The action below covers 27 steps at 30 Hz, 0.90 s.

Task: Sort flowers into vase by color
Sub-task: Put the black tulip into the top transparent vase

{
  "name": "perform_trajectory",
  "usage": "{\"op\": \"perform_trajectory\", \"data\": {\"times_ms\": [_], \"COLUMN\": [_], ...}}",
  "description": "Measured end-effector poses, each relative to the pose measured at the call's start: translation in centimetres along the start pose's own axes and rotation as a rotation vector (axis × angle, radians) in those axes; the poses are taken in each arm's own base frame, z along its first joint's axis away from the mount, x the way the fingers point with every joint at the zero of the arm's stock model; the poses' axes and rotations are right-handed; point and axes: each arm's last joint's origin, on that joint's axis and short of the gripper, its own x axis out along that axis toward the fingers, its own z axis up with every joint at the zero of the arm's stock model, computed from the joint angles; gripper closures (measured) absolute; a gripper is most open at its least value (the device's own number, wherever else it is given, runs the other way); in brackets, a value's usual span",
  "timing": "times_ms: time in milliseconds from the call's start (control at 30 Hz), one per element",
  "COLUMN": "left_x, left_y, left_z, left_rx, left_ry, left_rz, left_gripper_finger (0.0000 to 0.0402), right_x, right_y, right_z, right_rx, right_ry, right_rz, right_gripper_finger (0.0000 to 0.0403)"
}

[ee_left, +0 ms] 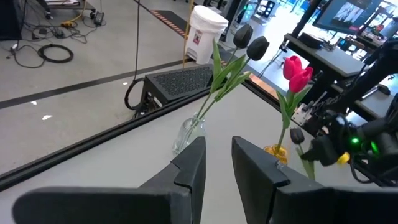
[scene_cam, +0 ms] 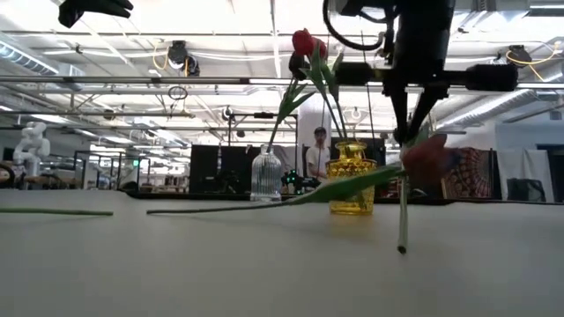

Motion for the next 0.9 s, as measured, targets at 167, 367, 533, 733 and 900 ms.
{"op": "perform_trajectory", "data": {"times_ms": [167, 367, 533, 733, 900], "left_x": [0.0, 0.0, 0.0, 0.0, 0.0], "left_y": [0.0, 0.0, 0.0, 0.0, 0.0], "left_z": [0.0, 0.0, 0.0, 0.0, 0.0], "left_rx": [0.0, 0.0, 0.0, 0.0, 0.0], "left_ry": [0.0, 0.0, 0.0, 0.0, -0.002], "left_rz": [-0.002, -0.002, -0.002, -0.004, -0.006], "left_gripper_finger": [0.0317, 0.0317, 0.0317, 0.0317, 0.0317], "right_x": [-0.9, -2.0, -2.4, -2.6, -3.9], "right_y": [-0.6, -1.2, -1.4, -1.8, -2.6], "right_z": [0.9, 1.1, 1.1, 1.0, 1.6], "right_rx": [-0.006, 0.024, 0.021, -0.013, -0.03], "right_ry": [-0.066, -0.173, -0.215, -0.237, -0.291], "right_rz": [0.012, 0.119, 0.163, 0.158, 0.222], "right_gripper_finger": [0.0402, 0.0402, 0.0402, 0.0402, 0.0402]}}
